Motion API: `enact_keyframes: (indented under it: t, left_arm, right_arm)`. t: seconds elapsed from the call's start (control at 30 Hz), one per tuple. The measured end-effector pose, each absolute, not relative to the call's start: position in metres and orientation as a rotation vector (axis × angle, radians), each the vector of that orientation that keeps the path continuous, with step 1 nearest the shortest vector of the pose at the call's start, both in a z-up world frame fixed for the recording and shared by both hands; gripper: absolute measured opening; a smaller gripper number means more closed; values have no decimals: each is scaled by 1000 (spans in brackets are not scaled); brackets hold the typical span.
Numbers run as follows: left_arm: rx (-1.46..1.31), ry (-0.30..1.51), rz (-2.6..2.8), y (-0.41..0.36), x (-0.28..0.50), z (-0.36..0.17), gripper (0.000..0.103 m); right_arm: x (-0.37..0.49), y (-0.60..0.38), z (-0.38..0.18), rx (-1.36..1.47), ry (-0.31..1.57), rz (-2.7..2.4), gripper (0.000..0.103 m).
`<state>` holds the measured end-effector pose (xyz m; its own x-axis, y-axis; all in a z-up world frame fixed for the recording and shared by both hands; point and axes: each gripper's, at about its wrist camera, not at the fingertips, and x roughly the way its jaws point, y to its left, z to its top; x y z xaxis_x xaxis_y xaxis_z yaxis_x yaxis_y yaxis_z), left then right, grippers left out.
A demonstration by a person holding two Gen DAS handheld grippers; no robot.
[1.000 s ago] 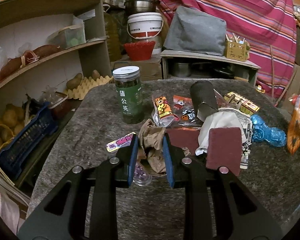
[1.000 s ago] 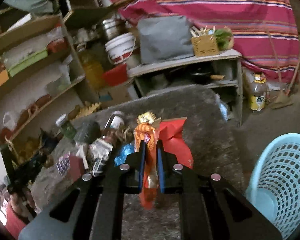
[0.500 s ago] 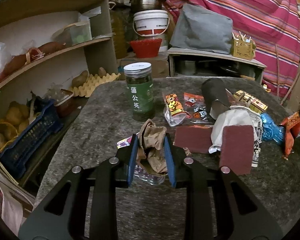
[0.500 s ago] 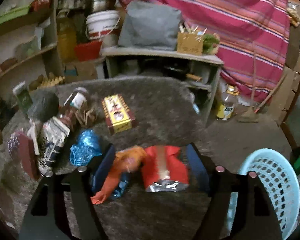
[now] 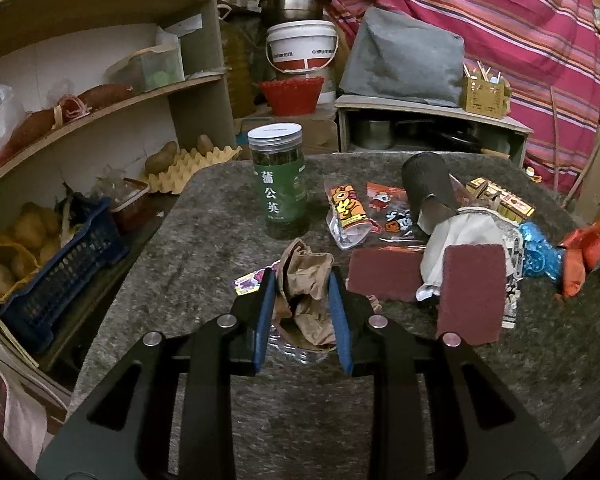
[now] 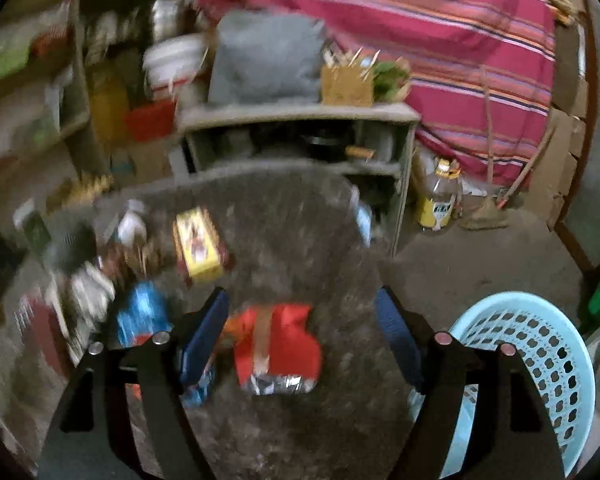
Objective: Collect trash
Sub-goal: 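Lift the orange snack bag with the right tool while the left tool holds the brown paper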
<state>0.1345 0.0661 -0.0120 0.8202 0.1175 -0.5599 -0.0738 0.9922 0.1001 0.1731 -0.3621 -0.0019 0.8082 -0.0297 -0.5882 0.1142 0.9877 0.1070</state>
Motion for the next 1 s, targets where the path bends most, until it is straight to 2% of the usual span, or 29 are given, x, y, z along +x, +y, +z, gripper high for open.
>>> enact_keyframes:
  t: [0.1, 0.37, 0.4, 0.43, 0.47, 0.53, 0.57, 0.7, 0.8, 1.0]
  left_arm:
    - [71, 618, 107, 67, 140, -16, 27]
    - [82, 614, 96, 63, 145, -17, 27]
    - [87, 615, 96, 62, 145, -18, 27]
    - [93, 616, 96, 61, 145, -18, 27]
    - [99, 615, 97, 60, 145, -19, 27]
    - [102, 615, 99, 60, 144, -19, 27]
    - [101, 615, 98, 60, 144, -19, 27]
    - [100, 622, 103, 60, 143, -20, 27]
    - [108, 620, 106, 59, 142, -20, 27]
    - [82, 608, 109, 59, 139, -15, 27]
  right_arm:
    - [180, -368, -3, 140, 634, -101, 75]
    - [215, -353, -51, 107, 793, -89, 74]
    - [218, -350, -58, 99, 815, -80, 70]
    - [221, -345, -63, 81, 835, -75, 59]
    - [225, -337, -71, 46, 859, -60, 56]
    - [225, -329, -76, 31, 868, -42, 40]
    - [225, -328, -75, 29, 867, -40, 38]
    - [220, -326, -68, 47, 859, -17, 18]
    - [208, -335, -53, 81, 800, -34, 15]
    - [175, -347, -27, 133, 688, -56, 14]
